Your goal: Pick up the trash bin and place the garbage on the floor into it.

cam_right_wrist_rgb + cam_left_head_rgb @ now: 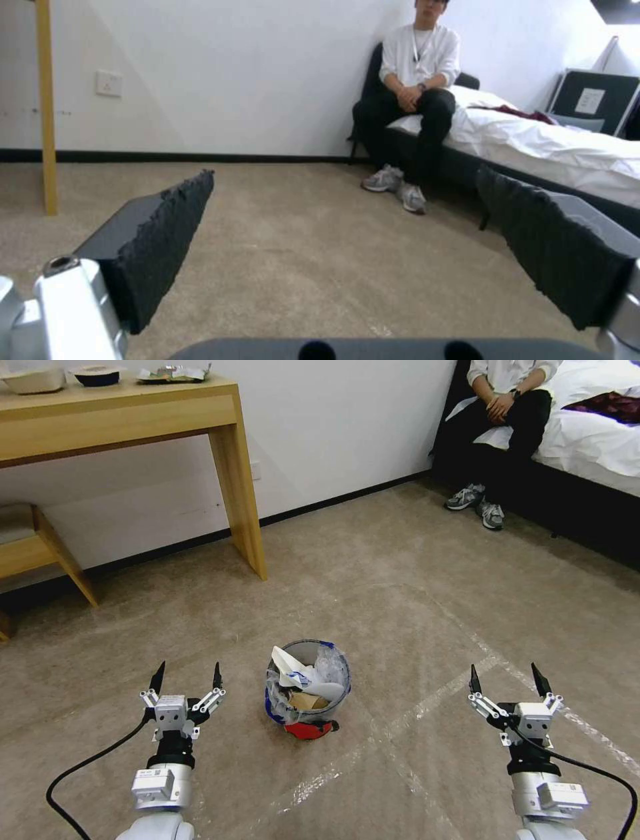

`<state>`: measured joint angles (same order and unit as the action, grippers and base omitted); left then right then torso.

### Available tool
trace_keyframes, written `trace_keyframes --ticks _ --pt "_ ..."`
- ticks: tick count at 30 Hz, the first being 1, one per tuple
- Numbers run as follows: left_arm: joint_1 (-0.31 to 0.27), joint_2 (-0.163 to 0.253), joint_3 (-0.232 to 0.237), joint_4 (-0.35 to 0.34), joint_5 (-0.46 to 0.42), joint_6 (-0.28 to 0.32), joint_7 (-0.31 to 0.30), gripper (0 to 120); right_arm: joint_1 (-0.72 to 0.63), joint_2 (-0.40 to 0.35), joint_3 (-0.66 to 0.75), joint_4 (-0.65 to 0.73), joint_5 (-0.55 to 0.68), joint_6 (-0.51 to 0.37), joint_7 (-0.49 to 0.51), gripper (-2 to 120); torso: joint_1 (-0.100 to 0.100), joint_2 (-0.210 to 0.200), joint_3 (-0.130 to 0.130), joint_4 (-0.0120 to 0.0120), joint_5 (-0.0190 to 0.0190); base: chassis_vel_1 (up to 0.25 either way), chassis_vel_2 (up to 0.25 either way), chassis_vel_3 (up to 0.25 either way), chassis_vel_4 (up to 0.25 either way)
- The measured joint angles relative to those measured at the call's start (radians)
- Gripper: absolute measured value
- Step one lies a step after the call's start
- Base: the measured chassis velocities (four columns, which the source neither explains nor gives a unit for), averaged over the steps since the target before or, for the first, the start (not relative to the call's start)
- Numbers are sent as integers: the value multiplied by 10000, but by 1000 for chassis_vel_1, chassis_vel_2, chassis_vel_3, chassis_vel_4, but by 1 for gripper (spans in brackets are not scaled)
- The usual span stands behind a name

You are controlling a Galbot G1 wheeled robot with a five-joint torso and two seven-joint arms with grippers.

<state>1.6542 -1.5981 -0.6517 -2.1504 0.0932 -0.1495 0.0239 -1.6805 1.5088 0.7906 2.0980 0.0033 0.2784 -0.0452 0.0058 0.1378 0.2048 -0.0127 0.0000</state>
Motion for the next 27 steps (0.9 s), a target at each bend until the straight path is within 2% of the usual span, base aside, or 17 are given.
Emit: trace_keyframes --ticks 27 --pt "0 0 0 0 0 -1 0 100 0 0 0 0 0 0 0 100 0 1 0 0 0 0 0 0 0"
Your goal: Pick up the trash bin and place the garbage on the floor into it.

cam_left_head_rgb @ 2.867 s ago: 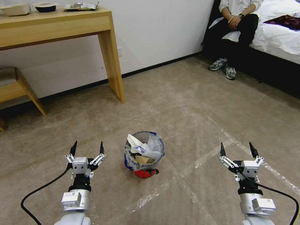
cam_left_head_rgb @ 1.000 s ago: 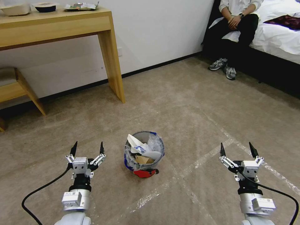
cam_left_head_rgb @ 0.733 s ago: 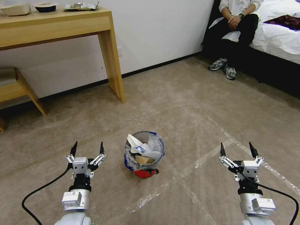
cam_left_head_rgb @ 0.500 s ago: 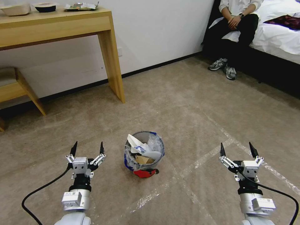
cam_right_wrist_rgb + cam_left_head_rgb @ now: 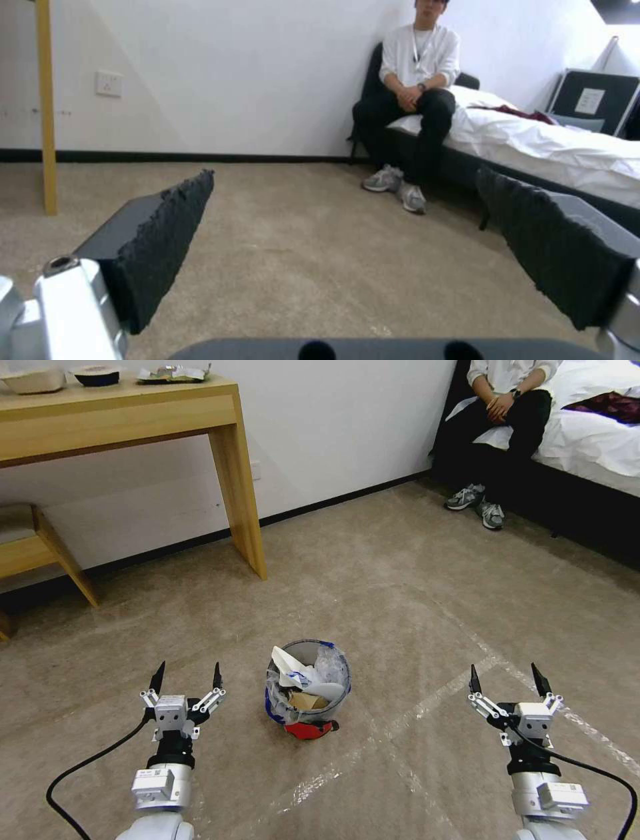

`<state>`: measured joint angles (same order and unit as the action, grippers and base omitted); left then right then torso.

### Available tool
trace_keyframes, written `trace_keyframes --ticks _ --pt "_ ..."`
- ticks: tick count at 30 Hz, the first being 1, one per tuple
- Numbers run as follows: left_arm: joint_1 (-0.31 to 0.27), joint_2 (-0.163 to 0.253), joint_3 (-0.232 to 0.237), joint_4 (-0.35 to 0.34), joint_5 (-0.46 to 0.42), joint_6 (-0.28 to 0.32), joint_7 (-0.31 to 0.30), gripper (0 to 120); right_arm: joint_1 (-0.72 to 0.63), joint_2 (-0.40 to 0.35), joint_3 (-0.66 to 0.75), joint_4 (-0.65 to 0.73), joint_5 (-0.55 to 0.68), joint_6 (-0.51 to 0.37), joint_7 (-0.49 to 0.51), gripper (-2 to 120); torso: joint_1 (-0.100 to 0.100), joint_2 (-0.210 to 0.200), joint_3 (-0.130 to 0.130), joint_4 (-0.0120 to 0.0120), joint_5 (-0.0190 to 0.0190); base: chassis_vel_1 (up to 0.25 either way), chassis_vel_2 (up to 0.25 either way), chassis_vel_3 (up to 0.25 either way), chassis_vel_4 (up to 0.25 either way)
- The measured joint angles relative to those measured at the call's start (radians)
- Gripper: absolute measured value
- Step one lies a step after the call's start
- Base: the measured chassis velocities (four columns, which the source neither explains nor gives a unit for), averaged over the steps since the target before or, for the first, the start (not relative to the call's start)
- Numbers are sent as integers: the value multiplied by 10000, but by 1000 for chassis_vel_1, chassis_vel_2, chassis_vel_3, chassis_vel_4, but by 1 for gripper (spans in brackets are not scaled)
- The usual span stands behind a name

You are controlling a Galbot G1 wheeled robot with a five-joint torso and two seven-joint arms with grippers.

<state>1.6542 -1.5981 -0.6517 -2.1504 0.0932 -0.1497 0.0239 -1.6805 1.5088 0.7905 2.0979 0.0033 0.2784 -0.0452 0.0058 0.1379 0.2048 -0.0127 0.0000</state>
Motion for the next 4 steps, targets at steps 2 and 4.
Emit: trace_keyframes --ticks 2,4 --pt "0 0 0 0 0 0 0 100 0 0 0 0 0 0 0 100 0 0 0 0 0 0 0 0 0" --pt "0 0 0 0 0 0 0 100 0 0 0 0 0 0 0 100 1 0 0 0 0 0 0 0 0"
